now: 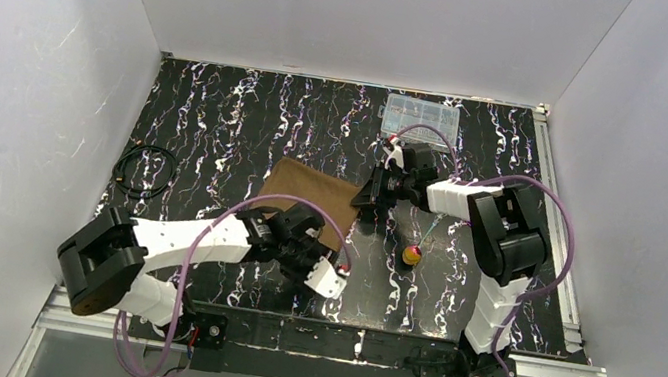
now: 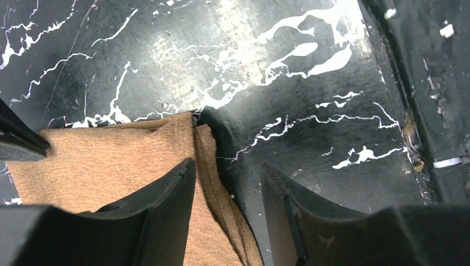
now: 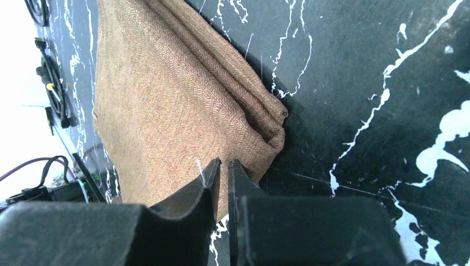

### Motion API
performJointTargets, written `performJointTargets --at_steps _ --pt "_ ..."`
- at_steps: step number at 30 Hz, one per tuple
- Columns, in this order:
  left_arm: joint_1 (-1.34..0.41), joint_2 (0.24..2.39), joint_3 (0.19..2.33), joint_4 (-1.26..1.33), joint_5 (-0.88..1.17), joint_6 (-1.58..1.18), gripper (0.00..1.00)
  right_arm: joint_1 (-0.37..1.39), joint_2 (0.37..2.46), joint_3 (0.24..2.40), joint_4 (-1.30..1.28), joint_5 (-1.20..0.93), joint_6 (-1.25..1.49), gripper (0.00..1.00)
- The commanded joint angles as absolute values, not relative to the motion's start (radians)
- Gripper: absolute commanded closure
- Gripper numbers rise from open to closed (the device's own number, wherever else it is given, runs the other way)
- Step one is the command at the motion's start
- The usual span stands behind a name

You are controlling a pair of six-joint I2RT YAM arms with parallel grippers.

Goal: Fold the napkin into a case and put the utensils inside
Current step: Smooth out the lower triangle-folded napkin at the center of the board.

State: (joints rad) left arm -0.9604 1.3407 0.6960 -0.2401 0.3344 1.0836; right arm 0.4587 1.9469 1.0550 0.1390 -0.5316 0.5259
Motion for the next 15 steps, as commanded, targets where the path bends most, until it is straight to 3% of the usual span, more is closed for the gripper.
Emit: performJointTargets --at_steps 1,10,12,15 --pt "-0.922 1.409 0.816 -0.348 0.45 0.993 0.57 0.448 1.979 1.072 0.211 -0.566 0.541 0.81" --pt "-0.856 1.529 0.955 -0.394 0.494 0.951 0.82 0.437 1.999 1.028 0.264 -0.582 0.564 0.86" --pt "-0.849 1.535 0.953 -0.379 0.485 0.953 0.92 0.437 2.001 1.022 0.281 -0.588 0.573 0.86" --pt "-0.848 1.556 0.948 -0.37 0.475 0.965 0.96 0.437 2.001 1.013 0.287 -0.592 0.579 0.87"
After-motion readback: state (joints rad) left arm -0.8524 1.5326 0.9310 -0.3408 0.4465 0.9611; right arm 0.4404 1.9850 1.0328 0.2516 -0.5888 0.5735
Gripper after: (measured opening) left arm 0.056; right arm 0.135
